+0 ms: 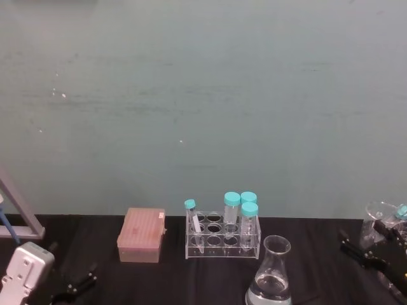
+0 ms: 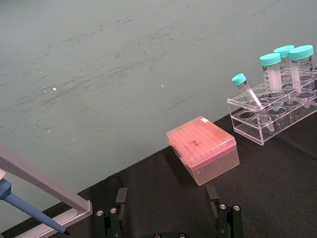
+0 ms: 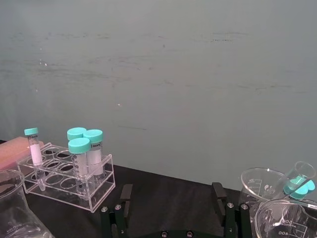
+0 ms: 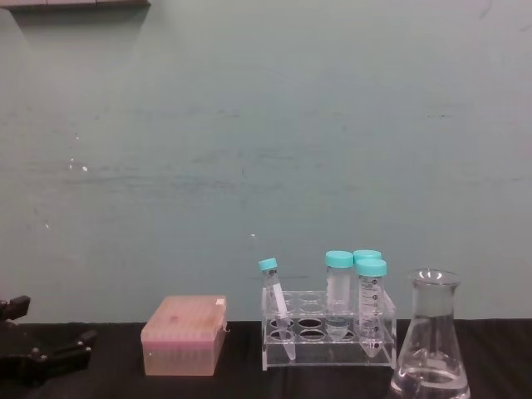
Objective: Pick up the beaker with the right gripper, shake it three times, and then put it down.
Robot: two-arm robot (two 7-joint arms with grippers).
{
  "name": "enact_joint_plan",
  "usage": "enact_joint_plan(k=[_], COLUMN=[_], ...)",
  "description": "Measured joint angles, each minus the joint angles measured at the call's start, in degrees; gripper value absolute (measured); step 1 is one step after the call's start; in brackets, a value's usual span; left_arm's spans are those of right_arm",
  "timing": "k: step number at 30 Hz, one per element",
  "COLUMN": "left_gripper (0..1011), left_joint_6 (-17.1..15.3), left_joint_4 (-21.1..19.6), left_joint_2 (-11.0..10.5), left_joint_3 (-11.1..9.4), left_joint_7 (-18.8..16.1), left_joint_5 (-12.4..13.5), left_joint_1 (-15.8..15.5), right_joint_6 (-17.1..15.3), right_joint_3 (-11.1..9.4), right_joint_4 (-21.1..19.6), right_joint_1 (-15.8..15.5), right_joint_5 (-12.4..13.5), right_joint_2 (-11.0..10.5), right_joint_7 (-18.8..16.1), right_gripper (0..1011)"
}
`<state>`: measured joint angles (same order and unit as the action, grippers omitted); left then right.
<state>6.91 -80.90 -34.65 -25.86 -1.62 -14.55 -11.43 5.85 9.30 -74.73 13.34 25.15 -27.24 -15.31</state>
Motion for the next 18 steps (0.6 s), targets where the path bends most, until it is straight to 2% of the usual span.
enact_joint_plan(k=[18], left_gripper=[1000], left_joint_6=[0.0], left_joint_4=[0.0], left_joint_2=[0.0], left_joint_3=[0.0], left_joint_7=[0.0], left_joint_5=[0.0], left_joint_1=[0.0], right_joint_6=[0.23], right_joint_3=[0.13], right_joint_4=[-0.06], right_joint_1=[0.07], right_joint_5=[-0.26], right_joint_2=[-0.05], right_joint_7=[0.33], right_gripper=[1000])
